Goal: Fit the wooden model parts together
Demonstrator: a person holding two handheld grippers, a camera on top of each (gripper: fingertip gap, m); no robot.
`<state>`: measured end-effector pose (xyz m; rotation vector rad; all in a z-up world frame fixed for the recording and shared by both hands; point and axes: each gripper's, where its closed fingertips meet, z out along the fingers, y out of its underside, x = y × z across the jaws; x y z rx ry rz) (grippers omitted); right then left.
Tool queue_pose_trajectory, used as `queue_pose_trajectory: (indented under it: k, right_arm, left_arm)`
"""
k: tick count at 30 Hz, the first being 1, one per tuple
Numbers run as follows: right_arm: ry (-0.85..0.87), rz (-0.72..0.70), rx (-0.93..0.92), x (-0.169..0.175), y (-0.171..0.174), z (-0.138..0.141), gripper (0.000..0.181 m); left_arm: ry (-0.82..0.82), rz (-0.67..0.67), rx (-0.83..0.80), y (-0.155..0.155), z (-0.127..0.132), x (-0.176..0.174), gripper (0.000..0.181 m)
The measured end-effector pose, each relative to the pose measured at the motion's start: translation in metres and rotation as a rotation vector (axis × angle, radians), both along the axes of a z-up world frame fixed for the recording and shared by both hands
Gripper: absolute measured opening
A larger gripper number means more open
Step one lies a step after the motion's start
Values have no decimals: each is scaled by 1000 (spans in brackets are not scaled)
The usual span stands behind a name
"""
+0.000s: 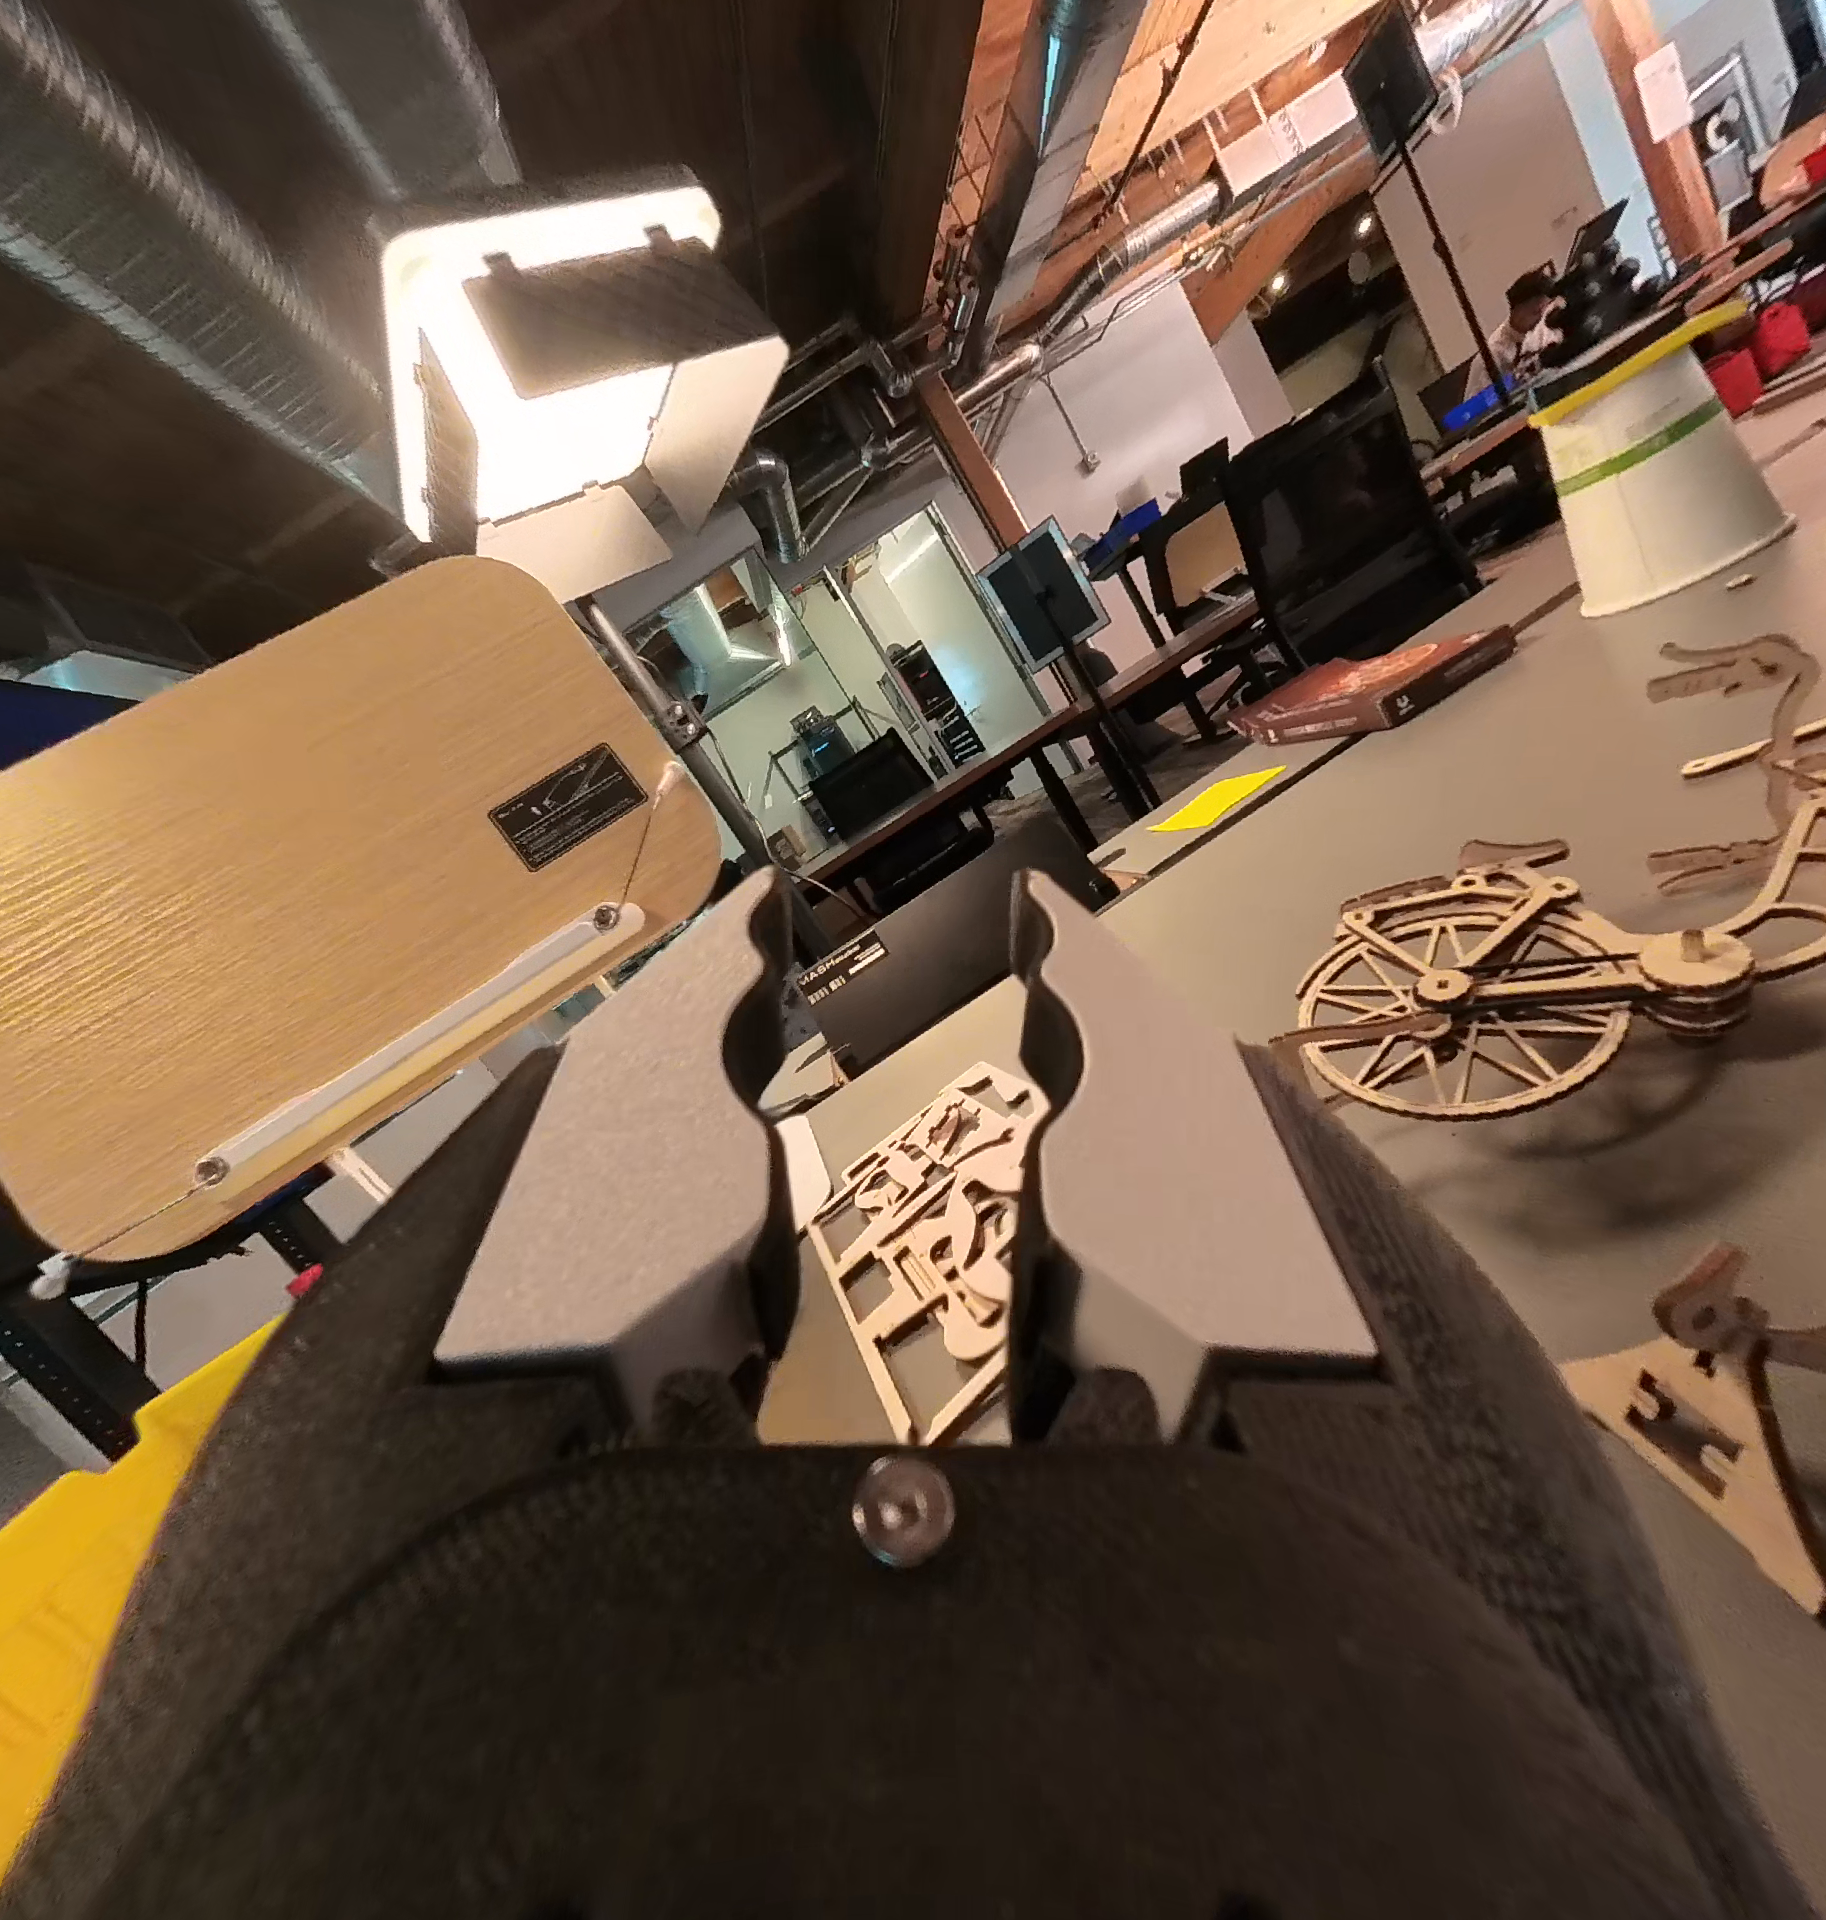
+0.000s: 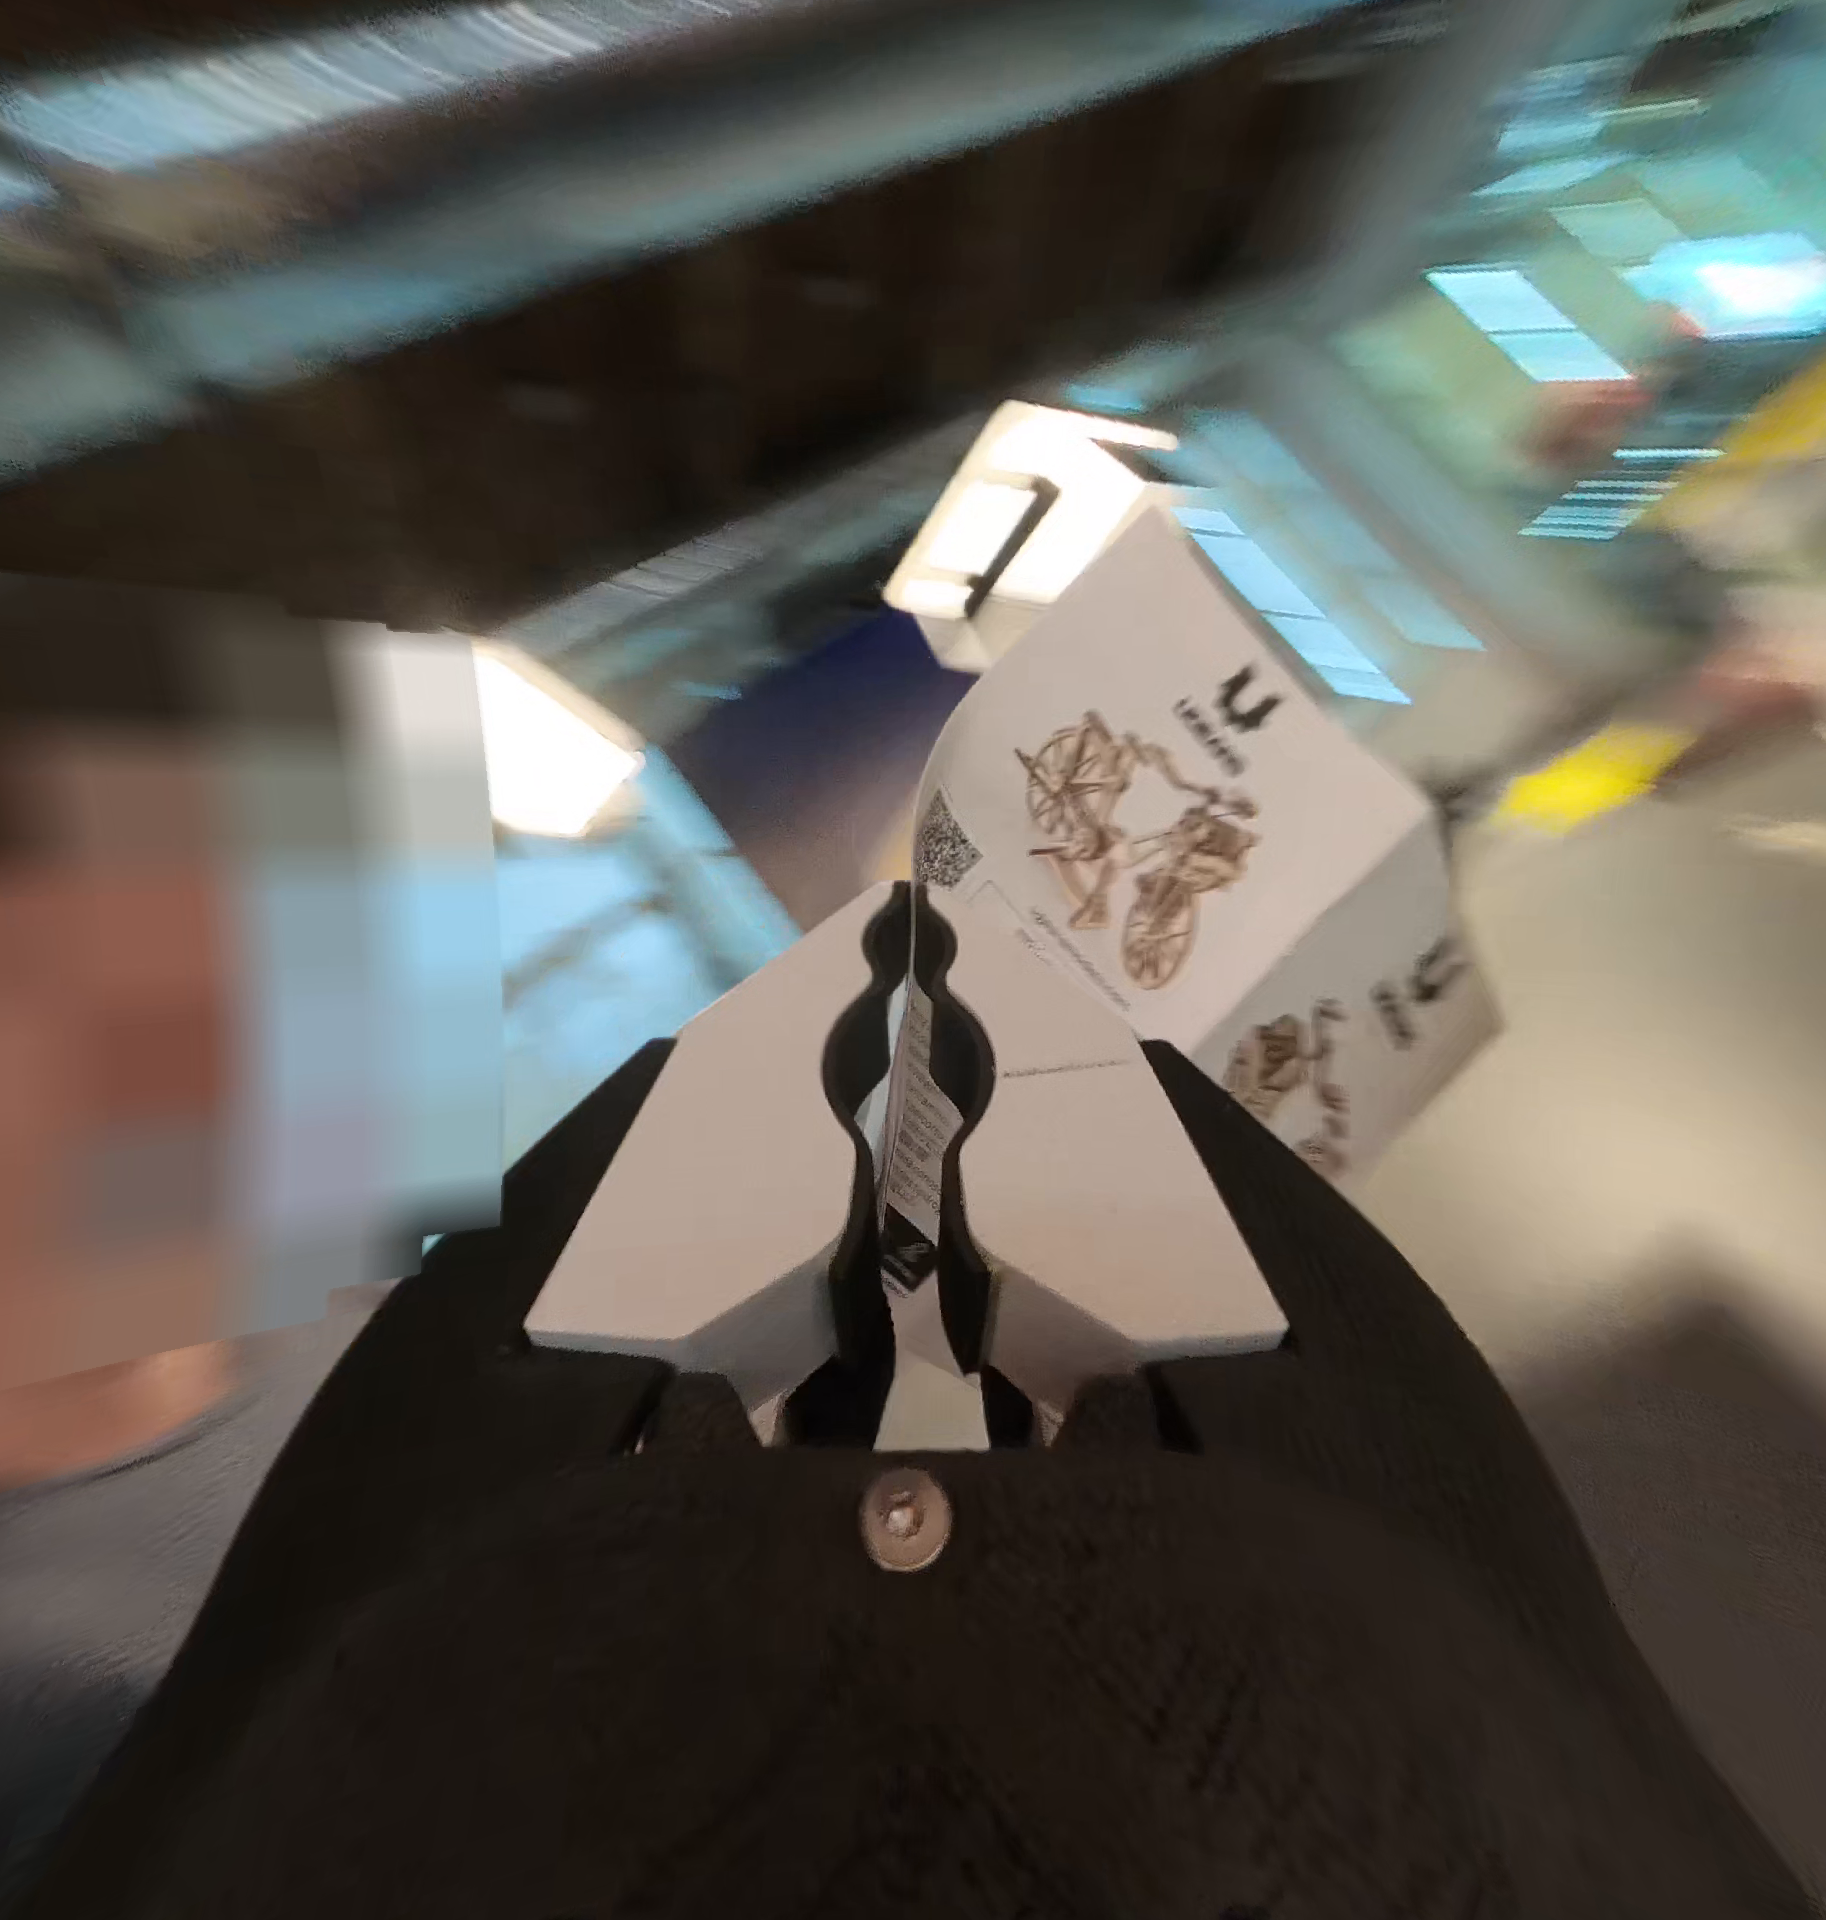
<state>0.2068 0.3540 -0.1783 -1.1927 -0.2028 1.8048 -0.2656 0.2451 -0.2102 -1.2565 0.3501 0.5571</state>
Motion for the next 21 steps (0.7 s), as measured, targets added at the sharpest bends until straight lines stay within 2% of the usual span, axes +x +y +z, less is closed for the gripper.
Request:
queue_pose_trajectory:
  k: [2,6,10,12,16,18,20,21]
  right_arm:
    - [-73,-32,-18,-4,2,-5,0]
    - [-72,24,15,-16,-9,6,0]
    - [-137,-10,-23,-17,-5,-2,0]
    - [-206,-74,-87,-11,7,-17,0]
    - [-518,-277,-273,6,34,-71,0]
    - [-608,-330,-302,10,40,-80,0]
    - [-696,-404,-319,16,44,-80,19]
    - [-733,-446,-305,19,44,-76,25]
  left_arm:
    - [-11,-17,8,-1,1,1,41]
    - [-42,-43,25,-4,4,3,41]
    - [-94,-55,46,-7,8,-1,41]
    - [-124,-76,64,-10,11,-1,41]
    - [-144,-121,64,-11,12,6,41]
    - [-120,-145,47,-11,12,12,41]
    - [-102,-203,-3,-11,8,21,42]
    - [-109,-276,-39,-13,7,30,42]
